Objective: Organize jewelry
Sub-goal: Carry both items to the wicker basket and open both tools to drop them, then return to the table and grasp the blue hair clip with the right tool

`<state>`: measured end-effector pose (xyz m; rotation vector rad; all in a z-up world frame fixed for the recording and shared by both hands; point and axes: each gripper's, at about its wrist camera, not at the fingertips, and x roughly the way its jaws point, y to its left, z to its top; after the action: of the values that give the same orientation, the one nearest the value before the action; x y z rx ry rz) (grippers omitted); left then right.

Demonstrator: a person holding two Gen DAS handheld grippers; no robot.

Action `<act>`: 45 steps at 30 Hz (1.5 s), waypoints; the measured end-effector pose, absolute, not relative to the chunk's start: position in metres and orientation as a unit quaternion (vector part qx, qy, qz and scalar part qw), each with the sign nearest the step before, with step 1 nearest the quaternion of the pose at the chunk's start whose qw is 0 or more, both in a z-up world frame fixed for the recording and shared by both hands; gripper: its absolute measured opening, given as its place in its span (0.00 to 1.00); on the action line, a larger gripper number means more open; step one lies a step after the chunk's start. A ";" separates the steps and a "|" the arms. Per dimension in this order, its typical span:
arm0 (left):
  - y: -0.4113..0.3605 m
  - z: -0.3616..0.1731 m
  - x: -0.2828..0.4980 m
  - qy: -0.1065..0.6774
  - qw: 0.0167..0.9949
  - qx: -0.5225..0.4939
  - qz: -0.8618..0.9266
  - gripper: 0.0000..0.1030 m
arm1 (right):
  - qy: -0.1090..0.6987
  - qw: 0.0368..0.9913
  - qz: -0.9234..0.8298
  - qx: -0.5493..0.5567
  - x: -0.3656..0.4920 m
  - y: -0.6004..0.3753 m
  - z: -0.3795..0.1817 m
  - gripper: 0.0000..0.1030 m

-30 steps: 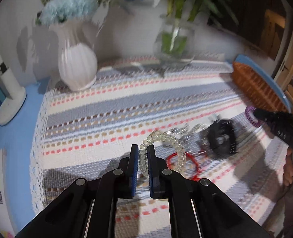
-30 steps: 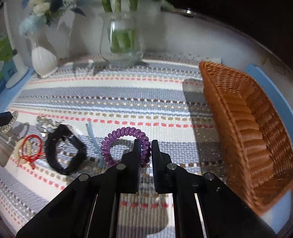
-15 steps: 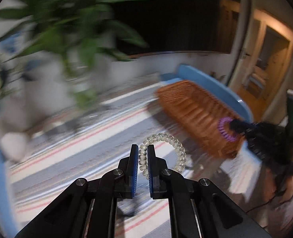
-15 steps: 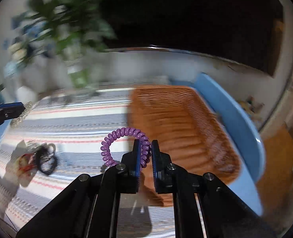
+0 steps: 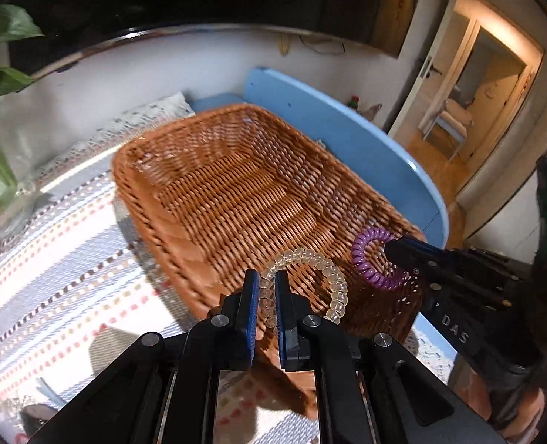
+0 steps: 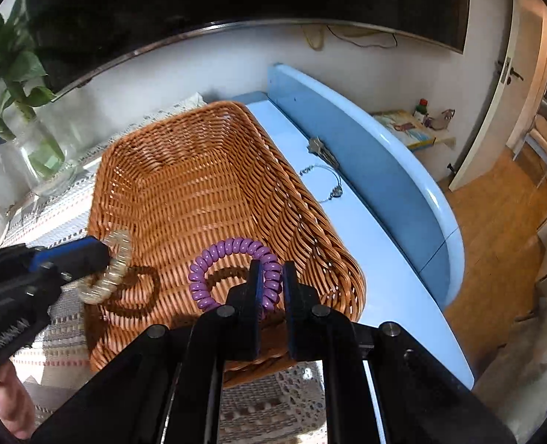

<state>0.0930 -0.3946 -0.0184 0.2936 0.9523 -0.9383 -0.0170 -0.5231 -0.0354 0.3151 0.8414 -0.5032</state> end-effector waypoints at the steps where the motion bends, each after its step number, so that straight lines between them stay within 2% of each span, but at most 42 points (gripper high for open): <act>1: -0.399 -0.022 0.092 0.442 0.773 0.140 -0.433 0.08 | 0.404 0.870 -0.239 0.152 -0.018 -0.525 -0.037 0.12; 6: -0.404 -0.032 0.091 0.456 0.760 0.138 -0.442 0.12 | 0.409 0.867 -0.228 0.171 -0.017 -0.531 -0.046 0.13; 7: -0.403 -0.032 0.092 0.461 0.757 0.133 -0.443 0.16 | 0.409 0.867 -0.219 0.184 -0.018 -0.534 -0.047 0.14; 9: -0.397 -0.029 0.092 0.468 0.748 0.114 -0.457 0.30 | 0.405 0.867 -0.203 0.207 -0.019 -0.538 -0.048 0.16; 11: -0.389 -0.024 0.091 0.470 0.741 0.092 -0.471 0.39 | 0.398 0.868 -0.205 0.214 -0.024 -0.538 -0.045 0.22; 14: -0.376 -0.014 0.084 0.460 0.746 0.086 -0.475 0.40 | 0.388 0.873 -0.200 0.217 -0.033 -0.535 -0.037 0.32; 21: -0.320 0.012 0.063 0.436 0.769 0.062 -0.463 0.40 | 0.360 0.893 -0.164 0.213 -0.049 -0.498 -0.005 0.34; 25: -0.263 0.027 0.060 0.425 0.786 0.029 -0.447 0.41 | 0.343 0.907 -0.145 0.195 -0.054 -0.463 0.016 0.39; 29: -0.198 0.038 0.063 0.409 0.821 0.014 -0.400 0.52 | 0.326 0.924 -0.118 0.164 -0.053 -0.416 0.036 0.47; 31: -0.160 0.037 0.068 0.409 0.842 0.007 -0.352 0.53 | 0.324 0.930 -0.106 0.140 -0.048 -0.392 0.041 0.51; 39: -0.023 0.017 0.077 0.394 0.890 -0.009 -0.228 0.53 | 0.341 0.934 -0.048 0.095 -0.015 -0.316 0.028 0.52; 45: 0.040 -0.014 0.082 0.411 0.891 -0.031 -0.191 0.52 | 0.364 0.927 -0.033 0.079 0.016 -0.292 -0.005 0.52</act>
<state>0.0819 0.0396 -0.0143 -0.0641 0.8527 -0.3964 0.0158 -0.2921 -0.0047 0.1612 0.7470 -0.0685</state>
